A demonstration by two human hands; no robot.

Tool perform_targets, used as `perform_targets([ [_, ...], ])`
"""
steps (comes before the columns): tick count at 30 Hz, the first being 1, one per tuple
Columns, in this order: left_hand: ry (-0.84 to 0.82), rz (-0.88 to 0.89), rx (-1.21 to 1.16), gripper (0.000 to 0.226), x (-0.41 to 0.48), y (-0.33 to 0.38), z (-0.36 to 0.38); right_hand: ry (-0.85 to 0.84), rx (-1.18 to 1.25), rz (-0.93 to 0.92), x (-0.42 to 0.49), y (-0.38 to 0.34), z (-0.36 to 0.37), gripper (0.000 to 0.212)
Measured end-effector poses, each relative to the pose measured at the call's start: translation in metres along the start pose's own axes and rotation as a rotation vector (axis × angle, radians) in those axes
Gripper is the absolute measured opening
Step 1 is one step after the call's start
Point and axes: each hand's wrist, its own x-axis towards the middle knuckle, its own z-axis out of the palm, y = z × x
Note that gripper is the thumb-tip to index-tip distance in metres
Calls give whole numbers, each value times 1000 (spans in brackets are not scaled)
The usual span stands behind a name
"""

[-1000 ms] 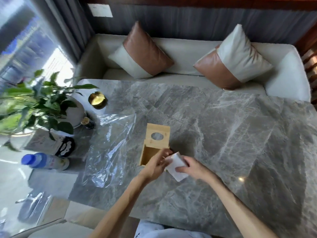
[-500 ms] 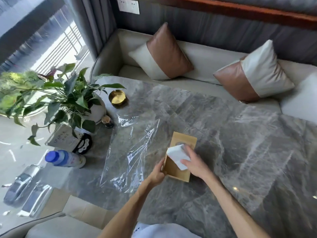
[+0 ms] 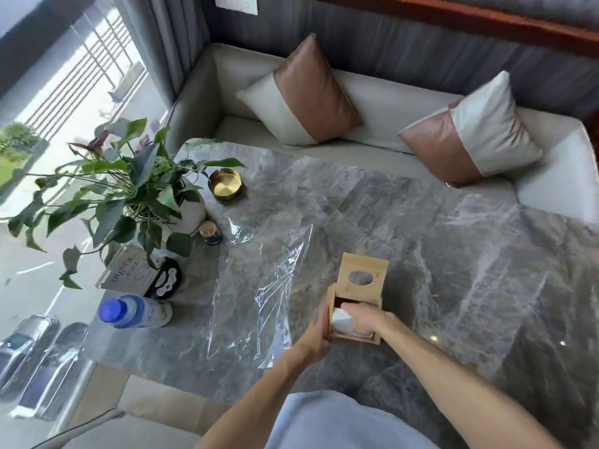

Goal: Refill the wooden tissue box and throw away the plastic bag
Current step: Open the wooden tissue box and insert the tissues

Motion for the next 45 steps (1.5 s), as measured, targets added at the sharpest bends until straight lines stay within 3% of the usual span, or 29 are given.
perform_targets([
  [4,-40,-64,70,81,2,-11,8,-29,127,72,11,-3,12,40],
  [11,-16,-63,68,72,2,-15,9,24,133,141,17,-9,19,65],
  [17,19,-54,4,65,1,-15,11,26,109,134,17,-7,22,62],
  [24,49,-49,-66,57,-2,-13,17,106,146,79,13,-2,28,59],
  [32,41,-166,-79,49,2,-12,19,184,201,-39,6,16,38,56],
  [35,38,-196,-122,52,1,-6,19,284,236,-119,1,22,38,57],
  [38,4,-243,-202,66,3,5,10,495,509,-198,-9,39,44,45],
  [42,131,-306,-513,55,3,26,-11,792,1282,-30,-23,75,66,40],
  [43,146,-309,-570,52,2,31,-15,732,1526,-10,-23,81,69,43],
  [45,97,-303,-614,49,2,40,-16,437,1909,27,-18,82,74,54],
])
